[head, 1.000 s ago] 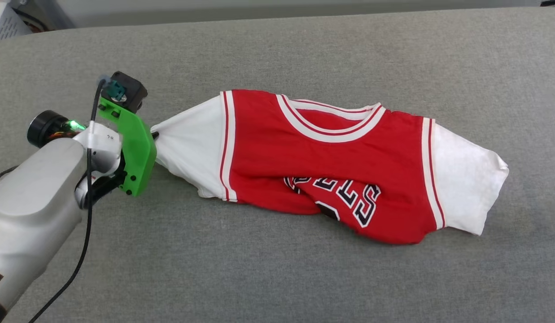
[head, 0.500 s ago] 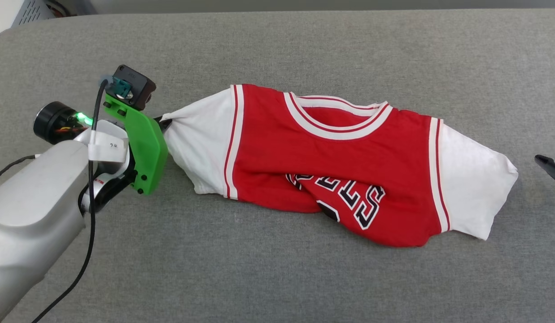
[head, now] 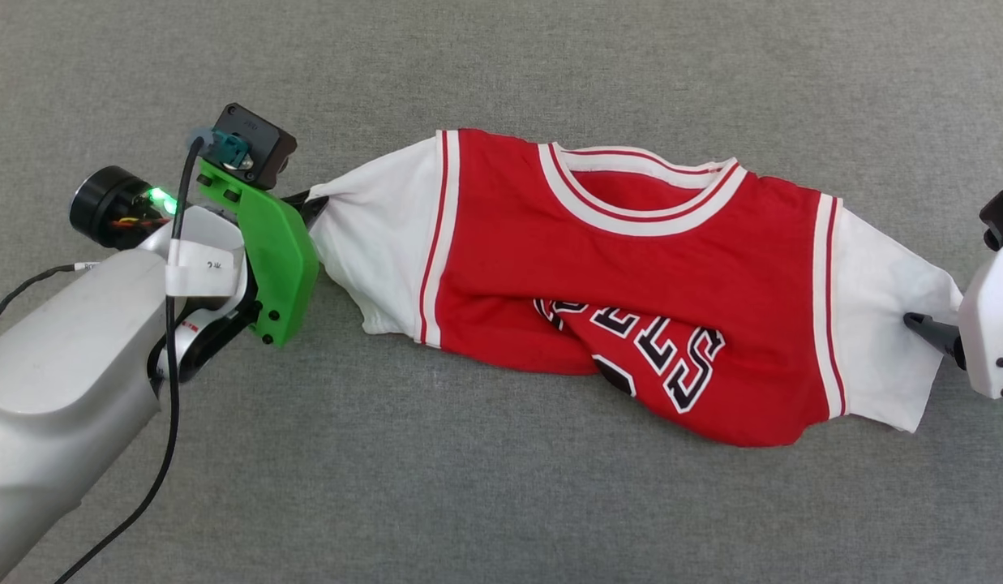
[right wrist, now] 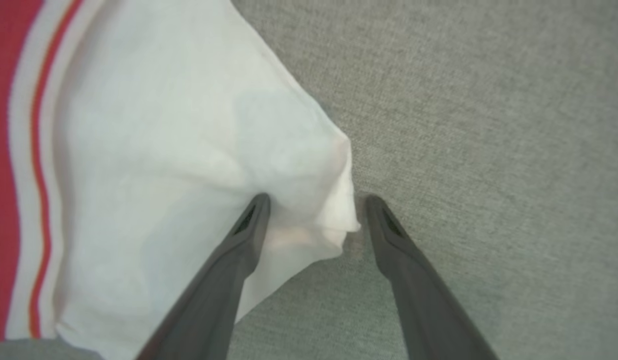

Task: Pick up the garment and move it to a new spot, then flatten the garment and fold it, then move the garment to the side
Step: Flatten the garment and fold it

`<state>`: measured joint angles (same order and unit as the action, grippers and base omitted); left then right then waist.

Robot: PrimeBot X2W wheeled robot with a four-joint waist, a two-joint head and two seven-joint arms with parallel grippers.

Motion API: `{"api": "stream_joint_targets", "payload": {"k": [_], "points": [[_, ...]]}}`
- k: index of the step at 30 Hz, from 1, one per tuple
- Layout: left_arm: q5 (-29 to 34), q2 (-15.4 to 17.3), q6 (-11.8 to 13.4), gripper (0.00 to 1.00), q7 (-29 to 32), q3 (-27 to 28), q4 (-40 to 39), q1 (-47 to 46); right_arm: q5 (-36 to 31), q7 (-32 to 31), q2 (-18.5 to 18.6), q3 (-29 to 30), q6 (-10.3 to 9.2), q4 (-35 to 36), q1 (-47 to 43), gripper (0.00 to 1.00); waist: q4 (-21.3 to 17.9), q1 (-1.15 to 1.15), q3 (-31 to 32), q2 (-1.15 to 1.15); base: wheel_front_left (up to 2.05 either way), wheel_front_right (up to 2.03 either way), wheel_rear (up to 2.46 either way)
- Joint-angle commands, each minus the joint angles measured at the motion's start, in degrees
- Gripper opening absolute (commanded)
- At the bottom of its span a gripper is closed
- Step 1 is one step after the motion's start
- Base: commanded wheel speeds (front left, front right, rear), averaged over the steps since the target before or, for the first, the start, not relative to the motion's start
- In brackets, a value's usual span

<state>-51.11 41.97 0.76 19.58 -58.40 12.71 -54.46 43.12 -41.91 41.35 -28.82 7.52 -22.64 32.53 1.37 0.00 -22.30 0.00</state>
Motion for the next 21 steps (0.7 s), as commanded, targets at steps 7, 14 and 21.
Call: {"api": "stream_joint_targets", "payload": {"k": [7,14,21], "points": [[0.6,0.5,0.0,0.0,-2.4,0.2,1.5,0.3,0.9,14.2,-1.3,-5.4,-0.03,-3.8,2.3,0.0,-1.0,0.0,2.5,0.0,0.0,0.0,0.0],[1.9,1.6,0.1,0.0,-6.9,1.3,-0.9,0.2,-0.7,27.0,1.2,-1.8,-0.03,-3.4,5.8,0.0,-1.1,0.0,7.8,0.0,0.0,0.0,0.0],[4.6,4.7,2.0,0.0,-12.1,4.0,-9.5,-1.2,-2.9,34.0,3.3,3.6,-0.03,2.9,5.9,0.0,-1.3,0.0,11.7,0.0,0.0,0.0,0.0]]}}
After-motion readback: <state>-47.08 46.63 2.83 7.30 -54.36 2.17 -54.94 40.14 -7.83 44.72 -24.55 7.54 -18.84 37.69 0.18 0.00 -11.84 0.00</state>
